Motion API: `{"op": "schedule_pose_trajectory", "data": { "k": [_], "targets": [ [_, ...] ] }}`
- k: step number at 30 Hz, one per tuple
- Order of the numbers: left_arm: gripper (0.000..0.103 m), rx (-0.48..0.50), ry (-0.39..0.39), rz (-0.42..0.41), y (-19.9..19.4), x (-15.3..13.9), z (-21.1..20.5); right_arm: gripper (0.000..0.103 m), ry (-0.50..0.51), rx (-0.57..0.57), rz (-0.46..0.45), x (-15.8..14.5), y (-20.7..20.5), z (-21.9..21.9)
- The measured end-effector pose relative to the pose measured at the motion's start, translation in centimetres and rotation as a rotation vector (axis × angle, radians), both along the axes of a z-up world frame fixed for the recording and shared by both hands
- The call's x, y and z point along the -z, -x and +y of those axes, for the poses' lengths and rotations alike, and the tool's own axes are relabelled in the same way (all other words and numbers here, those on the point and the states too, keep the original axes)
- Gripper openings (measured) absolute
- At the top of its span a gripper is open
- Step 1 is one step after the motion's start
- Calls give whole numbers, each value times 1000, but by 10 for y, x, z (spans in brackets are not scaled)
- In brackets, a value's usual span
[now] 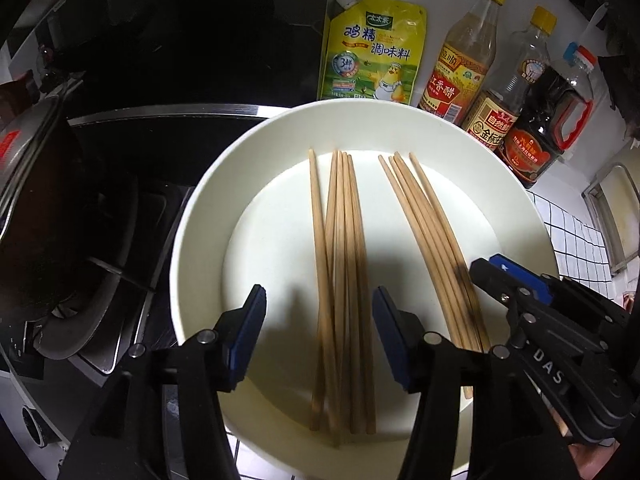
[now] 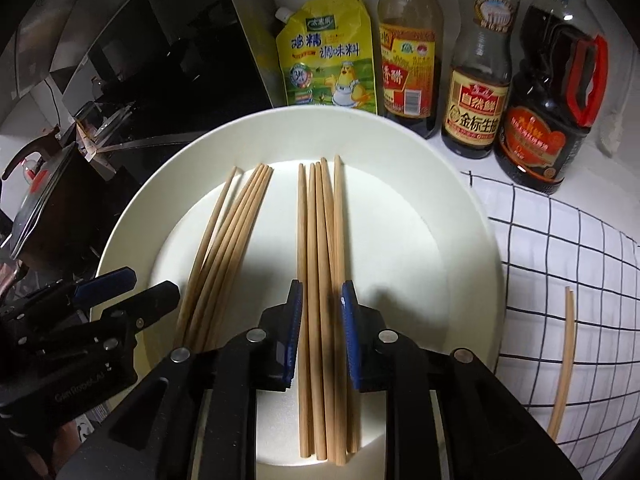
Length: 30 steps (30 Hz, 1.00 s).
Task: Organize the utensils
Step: 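Move both open tools back to the last two chopsticks on the cloth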
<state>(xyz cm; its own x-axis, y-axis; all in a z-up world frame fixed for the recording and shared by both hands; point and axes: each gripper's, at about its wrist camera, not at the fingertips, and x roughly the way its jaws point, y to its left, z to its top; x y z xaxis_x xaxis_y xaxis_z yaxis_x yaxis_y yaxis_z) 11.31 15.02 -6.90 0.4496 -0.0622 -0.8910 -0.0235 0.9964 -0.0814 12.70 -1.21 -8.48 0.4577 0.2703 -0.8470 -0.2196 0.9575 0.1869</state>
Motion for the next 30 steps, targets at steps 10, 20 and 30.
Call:
{"op": "schedule_pose_trajectory", "data": {
  "k": [10, 20, 30],
  "targets": [
    [56, -3, -11, -23, 13, -15, -1, 20, -5, -1, -18, -13, 14, -4],
    [57, -8, -14, -54, 26, -31, -5, 23, -6, 1, -44, -30, 35, -11],
    [59, 5, -21, -61, 39, -38, -23, 26, 3, 21, -54, -42, 56, -33]
  ]
}}
